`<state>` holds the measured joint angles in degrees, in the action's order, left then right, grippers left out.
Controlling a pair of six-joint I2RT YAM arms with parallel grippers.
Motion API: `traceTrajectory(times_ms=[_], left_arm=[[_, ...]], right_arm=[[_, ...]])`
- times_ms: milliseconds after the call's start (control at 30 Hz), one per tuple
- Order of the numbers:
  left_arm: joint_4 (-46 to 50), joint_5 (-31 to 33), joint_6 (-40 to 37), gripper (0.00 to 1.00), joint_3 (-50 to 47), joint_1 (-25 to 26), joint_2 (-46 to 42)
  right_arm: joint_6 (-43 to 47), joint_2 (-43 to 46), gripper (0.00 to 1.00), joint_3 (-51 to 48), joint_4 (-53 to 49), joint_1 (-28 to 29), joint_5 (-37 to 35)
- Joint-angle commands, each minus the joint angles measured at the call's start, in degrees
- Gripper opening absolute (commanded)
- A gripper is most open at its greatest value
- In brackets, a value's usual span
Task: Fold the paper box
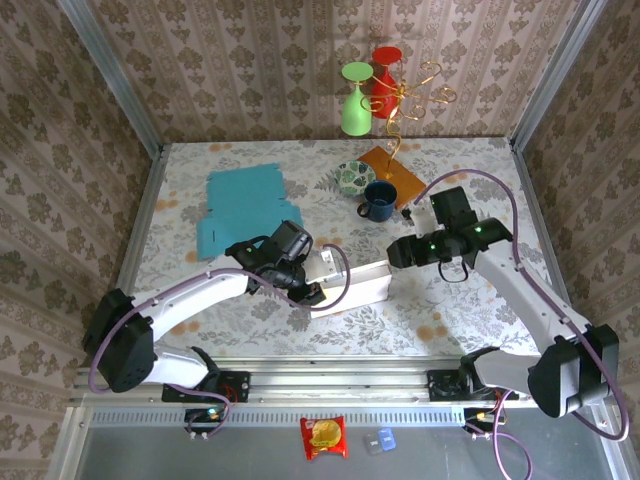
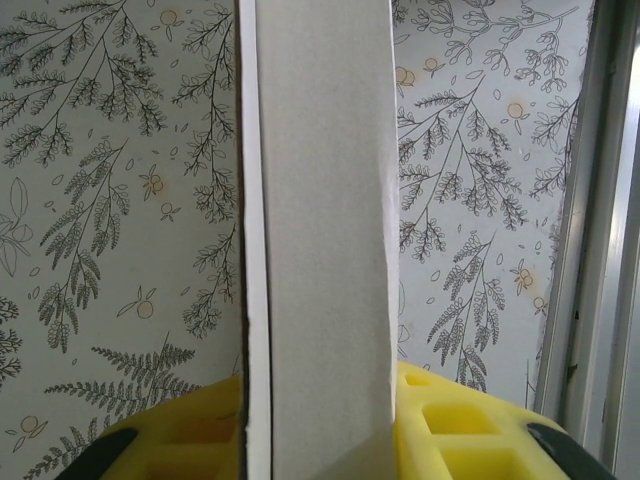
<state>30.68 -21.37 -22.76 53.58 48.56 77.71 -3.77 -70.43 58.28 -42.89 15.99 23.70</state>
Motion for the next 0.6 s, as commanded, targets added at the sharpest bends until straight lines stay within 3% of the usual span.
traceTrajectory(times_ms=[0, 233, 567], left_arm=[[0.9, -1.9, -1.3, 0.28, -0.6, -0.5, -1.0], [0.8, -1.7, -1.6, 0.28, -0.3, -0.5, -0.4], [0.6, -1.1, -1.5, 0.27, -0.4, -0.6, -0.5]], right_arm=[[2.7, -2.0, 0.56, 1.9, 0.5, 0.7, 3.6], [2.4, -5.3, 0.49, 3.8, 0.4, 3.1, 5.1], [1.4, -2.0, 0.36, 2.1, -1.1, 3.3, 3.3]])
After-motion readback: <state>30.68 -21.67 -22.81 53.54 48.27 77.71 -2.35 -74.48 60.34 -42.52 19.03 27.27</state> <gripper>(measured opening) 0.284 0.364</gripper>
